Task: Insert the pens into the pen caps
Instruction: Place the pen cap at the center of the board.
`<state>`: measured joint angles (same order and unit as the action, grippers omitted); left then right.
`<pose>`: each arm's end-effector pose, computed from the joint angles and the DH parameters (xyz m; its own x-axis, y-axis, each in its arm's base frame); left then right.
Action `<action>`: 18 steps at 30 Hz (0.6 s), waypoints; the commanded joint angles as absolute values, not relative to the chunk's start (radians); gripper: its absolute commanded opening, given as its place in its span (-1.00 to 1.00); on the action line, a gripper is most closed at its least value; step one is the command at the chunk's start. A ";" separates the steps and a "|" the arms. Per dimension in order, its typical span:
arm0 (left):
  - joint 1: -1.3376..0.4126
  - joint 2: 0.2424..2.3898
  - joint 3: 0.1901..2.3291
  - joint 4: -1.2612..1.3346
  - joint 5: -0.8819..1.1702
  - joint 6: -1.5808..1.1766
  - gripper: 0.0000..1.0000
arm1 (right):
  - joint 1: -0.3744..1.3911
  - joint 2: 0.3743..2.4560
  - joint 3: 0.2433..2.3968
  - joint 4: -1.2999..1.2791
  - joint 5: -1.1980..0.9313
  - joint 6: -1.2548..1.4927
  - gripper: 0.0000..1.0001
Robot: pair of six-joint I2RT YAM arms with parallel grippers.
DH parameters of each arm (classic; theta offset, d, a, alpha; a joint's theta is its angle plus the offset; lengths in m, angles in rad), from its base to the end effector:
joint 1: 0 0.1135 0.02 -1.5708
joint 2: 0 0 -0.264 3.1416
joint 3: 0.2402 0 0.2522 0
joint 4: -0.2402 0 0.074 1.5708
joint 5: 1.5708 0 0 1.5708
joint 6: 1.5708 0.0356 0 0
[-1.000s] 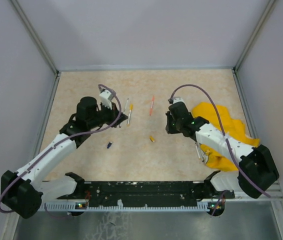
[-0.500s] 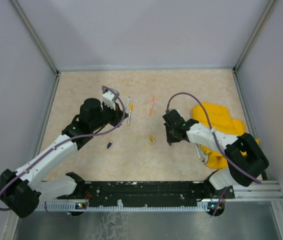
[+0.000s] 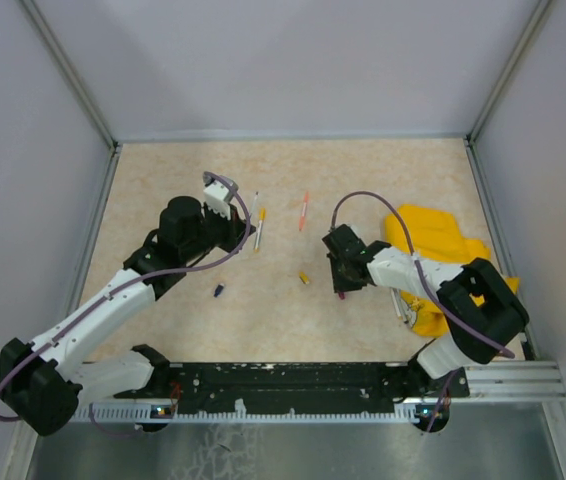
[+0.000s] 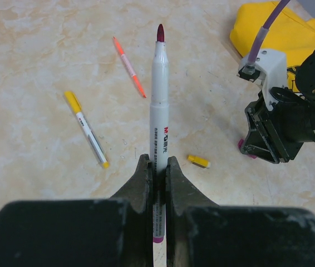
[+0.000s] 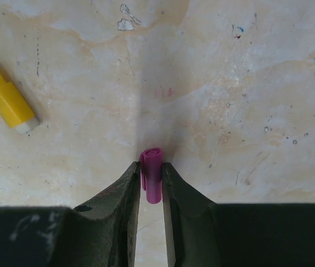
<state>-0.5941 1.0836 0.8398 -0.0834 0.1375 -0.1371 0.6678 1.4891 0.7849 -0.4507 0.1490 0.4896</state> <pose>0.2061 -0.1451 0.3108 -0.3543 0.0760 -0.9320 0.6194 0.7657 -0.1731 0.2138 0.1619 0.1639 -0.8997 -0.1173 -0.4204 -0.1611 0.9844 0.0702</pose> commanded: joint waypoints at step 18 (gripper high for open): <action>-0.597 1.078 0.849 -0.063 0.116 -0.126 -1.00 | 0.675 1.547 0.842 -0.540 0.094 0.443 -0.50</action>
